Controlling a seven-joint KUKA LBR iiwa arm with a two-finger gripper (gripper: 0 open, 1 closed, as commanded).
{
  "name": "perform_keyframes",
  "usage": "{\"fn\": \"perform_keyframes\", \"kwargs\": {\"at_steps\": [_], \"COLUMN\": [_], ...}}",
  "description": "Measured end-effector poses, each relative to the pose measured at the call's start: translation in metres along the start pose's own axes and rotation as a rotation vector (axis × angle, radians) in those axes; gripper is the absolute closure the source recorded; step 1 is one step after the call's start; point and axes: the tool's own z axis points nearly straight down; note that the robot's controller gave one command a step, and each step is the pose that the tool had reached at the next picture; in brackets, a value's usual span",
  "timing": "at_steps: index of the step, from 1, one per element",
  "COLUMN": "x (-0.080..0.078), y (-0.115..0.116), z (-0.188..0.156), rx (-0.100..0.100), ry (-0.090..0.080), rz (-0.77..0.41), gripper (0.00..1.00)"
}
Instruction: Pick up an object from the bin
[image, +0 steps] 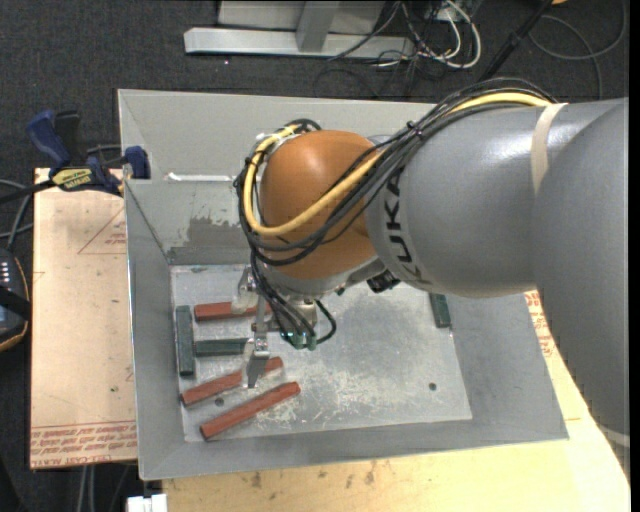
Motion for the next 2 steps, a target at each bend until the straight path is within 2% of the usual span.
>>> {"fn": "perform_keyframes", "kwargs": {"at_steps": [1,2], "x": [-0.002,-0.017], "y": [-0.001,-0.005], "z": [-0.004,0.037], "rx": [-0.001,-0.005], "ry": [-0.007,-0.016], "rz": [0.003,0.032], "gripper": [0.0,0.0]}}
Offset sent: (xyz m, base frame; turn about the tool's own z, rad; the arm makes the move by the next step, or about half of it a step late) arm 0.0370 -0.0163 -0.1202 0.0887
